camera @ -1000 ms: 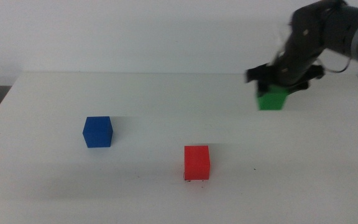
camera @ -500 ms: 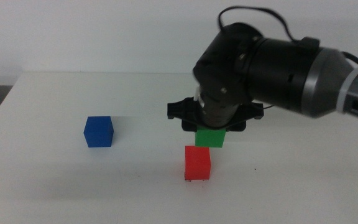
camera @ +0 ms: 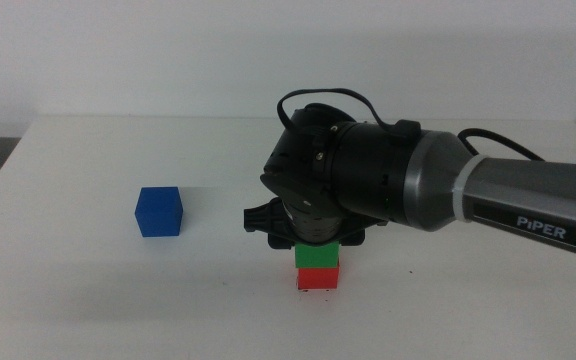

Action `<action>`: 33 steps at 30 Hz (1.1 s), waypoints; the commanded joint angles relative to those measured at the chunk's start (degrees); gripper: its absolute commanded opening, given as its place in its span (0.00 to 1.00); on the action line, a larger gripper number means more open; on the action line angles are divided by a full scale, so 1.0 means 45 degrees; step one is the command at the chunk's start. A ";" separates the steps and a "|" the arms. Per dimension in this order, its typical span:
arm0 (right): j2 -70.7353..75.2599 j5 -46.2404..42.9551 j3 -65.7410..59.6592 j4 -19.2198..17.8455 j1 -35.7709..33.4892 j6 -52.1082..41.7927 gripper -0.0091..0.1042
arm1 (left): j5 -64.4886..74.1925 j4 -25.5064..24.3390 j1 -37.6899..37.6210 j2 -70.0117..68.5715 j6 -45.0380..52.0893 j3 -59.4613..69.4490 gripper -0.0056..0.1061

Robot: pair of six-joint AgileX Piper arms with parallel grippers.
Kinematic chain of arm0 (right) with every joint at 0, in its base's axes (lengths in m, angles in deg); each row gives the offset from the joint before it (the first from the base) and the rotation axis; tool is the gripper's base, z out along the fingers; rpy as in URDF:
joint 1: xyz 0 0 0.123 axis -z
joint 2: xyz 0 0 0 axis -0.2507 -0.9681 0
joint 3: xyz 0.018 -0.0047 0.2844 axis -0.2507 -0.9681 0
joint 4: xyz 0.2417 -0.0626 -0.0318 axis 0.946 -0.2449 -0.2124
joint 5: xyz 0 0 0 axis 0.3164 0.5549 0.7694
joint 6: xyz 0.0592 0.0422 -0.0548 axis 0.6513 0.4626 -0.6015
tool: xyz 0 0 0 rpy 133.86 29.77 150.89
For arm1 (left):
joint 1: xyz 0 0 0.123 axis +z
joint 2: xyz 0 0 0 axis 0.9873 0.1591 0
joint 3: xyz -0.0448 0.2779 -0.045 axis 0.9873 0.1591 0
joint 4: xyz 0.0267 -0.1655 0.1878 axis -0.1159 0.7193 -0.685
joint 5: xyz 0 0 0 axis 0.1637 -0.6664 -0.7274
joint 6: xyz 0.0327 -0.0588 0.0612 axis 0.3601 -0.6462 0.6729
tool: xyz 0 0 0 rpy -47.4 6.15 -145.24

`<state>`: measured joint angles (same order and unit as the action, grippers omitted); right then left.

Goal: Stack red cubes first, then green, then blue cubes in a specific spot.

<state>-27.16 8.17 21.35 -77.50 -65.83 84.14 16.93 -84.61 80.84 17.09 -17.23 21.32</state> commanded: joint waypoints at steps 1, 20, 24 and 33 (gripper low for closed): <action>-0.0001 -0.0185 0.0024 -0.0341 0.0102 0.0057 0.06 | -0.0132 0.0034 -0.0011 -0.0049 -0.0020 0.0009 0.89; -0.0336 -0.0437 0.0024 -0.0191 0.0464 -0.0163 0.06 | -0.0132 0.0034 -0.0011 -0.0049 0.0004 0.0009 0.89; -0.0503 -0.0437 0.0024 -0.0159 0.0484 -0.0193 0.08 | -0.0132 0.0034 -0.0011 -0.0049 0.0041 0.0009 0.89; -0.0498 -0.0390 0.0024 0.0019 0.0484 -0.0314 0.80 | -0.0132 0.0034 -0.0011 -0.0049 0.0014 0.0009 0.89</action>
<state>-29.63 6.08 21.44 -76.92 -64.08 83.40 16.93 -84.61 80.84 17.09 -17.23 21.32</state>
